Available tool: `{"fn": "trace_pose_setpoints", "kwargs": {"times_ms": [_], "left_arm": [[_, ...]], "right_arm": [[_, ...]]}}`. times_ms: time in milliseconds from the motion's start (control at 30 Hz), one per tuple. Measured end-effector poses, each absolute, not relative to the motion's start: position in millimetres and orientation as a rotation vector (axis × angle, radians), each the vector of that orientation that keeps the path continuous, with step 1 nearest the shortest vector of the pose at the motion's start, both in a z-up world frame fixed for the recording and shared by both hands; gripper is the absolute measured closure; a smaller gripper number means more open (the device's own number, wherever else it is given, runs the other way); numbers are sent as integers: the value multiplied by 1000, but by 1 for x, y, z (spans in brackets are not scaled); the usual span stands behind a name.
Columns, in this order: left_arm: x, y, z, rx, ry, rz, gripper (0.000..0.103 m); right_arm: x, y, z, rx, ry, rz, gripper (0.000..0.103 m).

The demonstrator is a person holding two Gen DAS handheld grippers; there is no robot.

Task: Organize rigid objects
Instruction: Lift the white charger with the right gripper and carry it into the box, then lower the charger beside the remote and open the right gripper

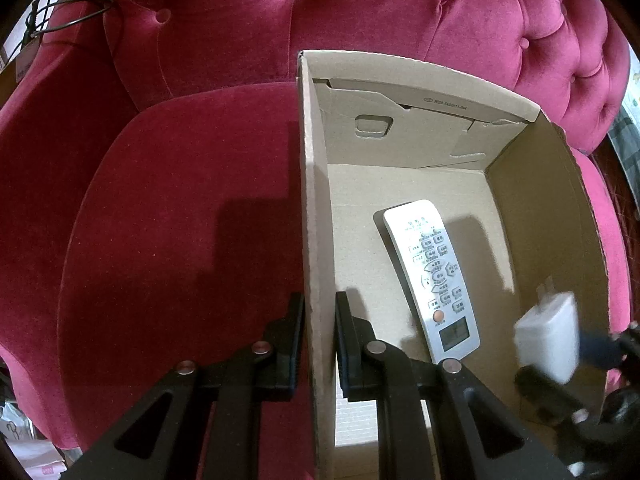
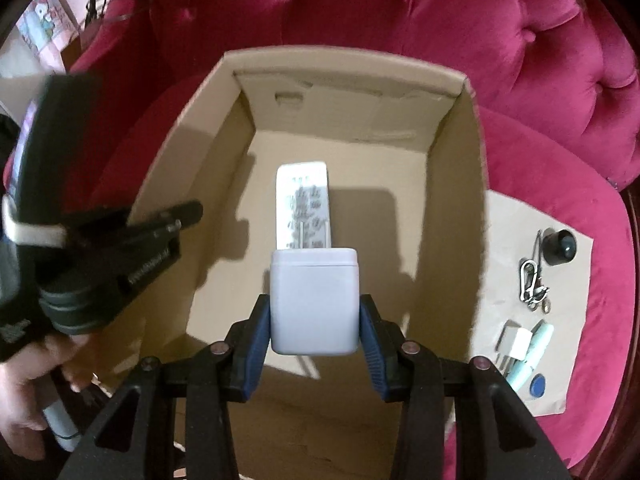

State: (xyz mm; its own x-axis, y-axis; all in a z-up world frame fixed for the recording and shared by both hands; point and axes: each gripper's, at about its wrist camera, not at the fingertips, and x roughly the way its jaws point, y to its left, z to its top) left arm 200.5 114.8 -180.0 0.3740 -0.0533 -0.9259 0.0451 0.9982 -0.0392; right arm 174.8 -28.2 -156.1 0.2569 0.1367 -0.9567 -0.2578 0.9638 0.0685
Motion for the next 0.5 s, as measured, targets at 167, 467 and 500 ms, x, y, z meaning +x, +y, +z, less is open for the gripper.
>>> {"fn": "trace_pose_setpoints", "kwargs": {"times_ms": [167,467,500], "left_arm": [[200,115,-180,-9,1188,-62,87],[200,116,-180,-13,1189,-63,87],[199,116,-180,-11,1189,-63,87]], "right_arm": [[171,-19,-178,-133,1341,265,57],[165,-11,-211,-164,1450,243,57],[165,-12,-213,-163,1455,239,57]]}}
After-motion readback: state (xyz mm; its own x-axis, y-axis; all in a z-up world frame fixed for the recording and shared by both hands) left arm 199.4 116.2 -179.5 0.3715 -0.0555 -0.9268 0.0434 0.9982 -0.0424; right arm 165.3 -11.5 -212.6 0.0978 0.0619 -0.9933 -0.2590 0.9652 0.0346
